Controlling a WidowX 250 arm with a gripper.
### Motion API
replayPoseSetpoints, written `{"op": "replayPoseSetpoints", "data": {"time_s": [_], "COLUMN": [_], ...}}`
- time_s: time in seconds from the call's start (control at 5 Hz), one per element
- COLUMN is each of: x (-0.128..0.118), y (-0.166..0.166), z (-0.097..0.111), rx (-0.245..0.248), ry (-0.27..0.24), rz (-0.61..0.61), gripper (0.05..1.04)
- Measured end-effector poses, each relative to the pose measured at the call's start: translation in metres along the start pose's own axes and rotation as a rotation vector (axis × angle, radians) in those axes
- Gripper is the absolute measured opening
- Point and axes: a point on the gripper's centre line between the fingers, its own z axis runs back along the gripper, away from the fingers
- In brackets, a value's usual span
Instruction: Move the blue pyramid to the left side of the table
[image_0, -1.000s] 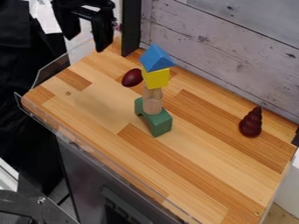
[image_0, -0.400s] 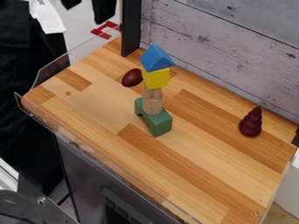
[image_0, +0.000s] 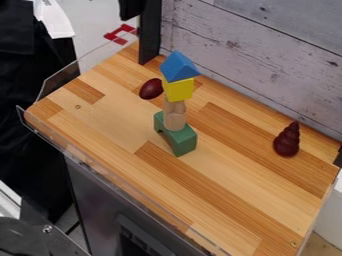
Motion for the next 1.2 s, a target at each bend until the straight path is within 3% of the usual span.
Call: {"op": "replayPoseSetpoints", "data": {"time_s": [0.4, 0.8, 1.2], "x": [0.005, 0.014, 0.010], "y": [-0.013, -0.025, -0.032], "z": [-0.009, -0.022, -0.021], "rx": [0.026, 0.019, 0.034], "ry": [0.033, 0.066, 0.111], "rz": [-0.053, -0.111, -0.143], "gripper": [0.999, 0.999, 0.999]}}
